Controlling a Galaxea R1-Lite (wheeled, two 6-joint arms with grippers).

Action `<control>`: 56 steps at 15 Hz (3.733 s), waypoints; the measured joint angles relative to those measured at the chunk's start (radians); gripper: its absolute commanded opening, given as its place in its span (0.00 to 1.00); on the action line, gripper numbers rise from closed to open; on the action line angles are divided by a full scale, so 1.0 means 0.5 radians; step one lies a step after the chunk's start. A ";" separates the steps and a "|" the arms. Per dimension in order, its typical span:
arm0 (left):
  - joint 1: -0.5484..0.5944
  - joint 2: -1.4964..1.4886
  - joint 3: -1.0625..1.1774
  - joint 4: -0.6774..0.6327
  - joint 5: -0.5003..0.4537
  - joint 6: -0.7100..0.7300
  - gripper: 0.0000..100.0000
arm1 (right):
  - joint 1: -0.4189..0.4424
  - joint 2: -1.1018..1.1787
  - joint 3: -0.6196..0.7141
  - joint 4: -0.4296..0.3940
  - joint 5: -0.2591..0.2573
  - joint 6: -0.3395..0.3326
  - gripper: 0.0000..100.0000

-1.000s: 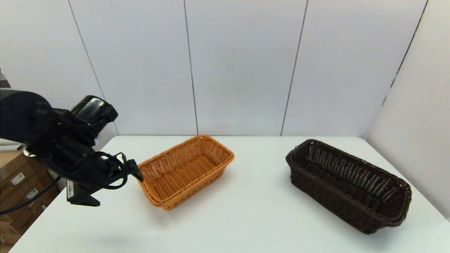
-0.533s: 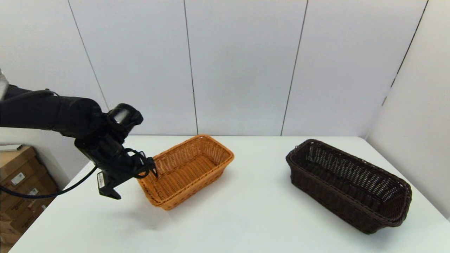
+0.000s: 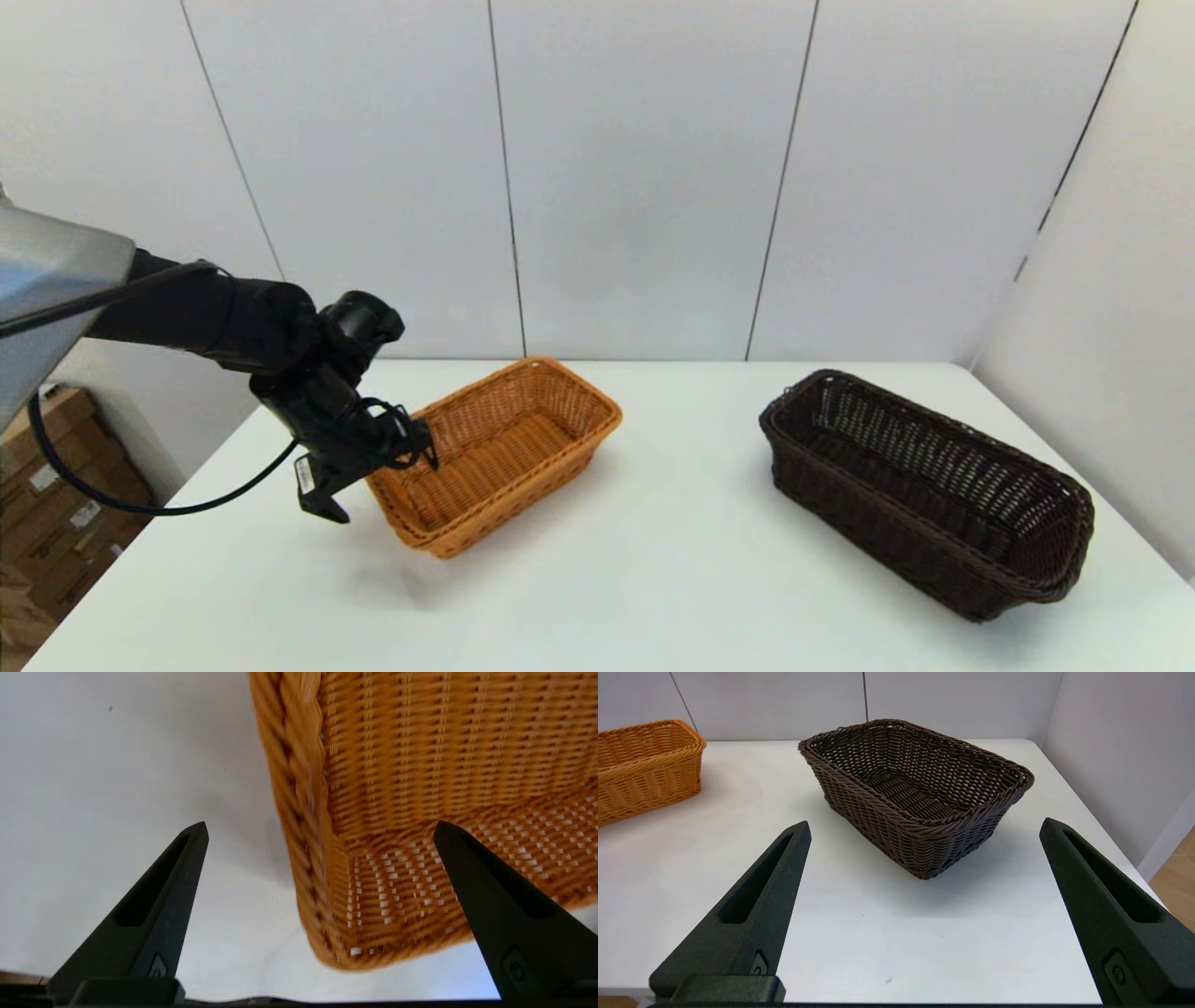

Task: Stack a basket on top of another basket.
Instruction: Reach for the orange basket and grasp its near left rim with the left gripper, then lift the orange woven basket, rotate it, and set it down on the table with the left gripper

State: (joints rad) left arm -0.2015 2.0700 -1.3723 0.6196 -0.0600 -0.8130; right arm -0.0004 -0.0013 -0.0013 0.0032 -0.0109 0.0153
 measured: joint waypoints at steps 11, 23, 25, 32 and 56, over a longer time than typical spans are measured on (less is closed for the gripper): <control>0.033 0.221 0.000 -0.083 -0.014 0.001 1.00 | 0.001 0.000 0.000 0.000 0.001 -0.001 1.00; 0.040 0.310 0.006 -0.146 -0.042 0.001 0.00 | 0.001 0.000 0.000 -0.001 0.000 -0.001 1.00; 0.043 0.314 0.009 -0.155 -0.058 0.000 0.00 | 0.001 0.000 0.000 0.000 0.001 0.000 1.00; 0.090 0.134 0.004 -0.137 -0.227 0.069 0.00 | 0.001 0.000 0.000 -0.001 0.000 0.000 1.00; -0.322 0.111 -0.142 0.117 -0.668 0.838 0.00 | 0.001 0.000 0.002 0.000 0.000 -0.001 1.00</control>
State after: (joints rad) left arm -0.3626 2.1253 -1.4432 0.6783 -0.3938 -0.3938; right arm 0.0000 -0.0013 -0.0004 0.0032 -0.0109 0.0149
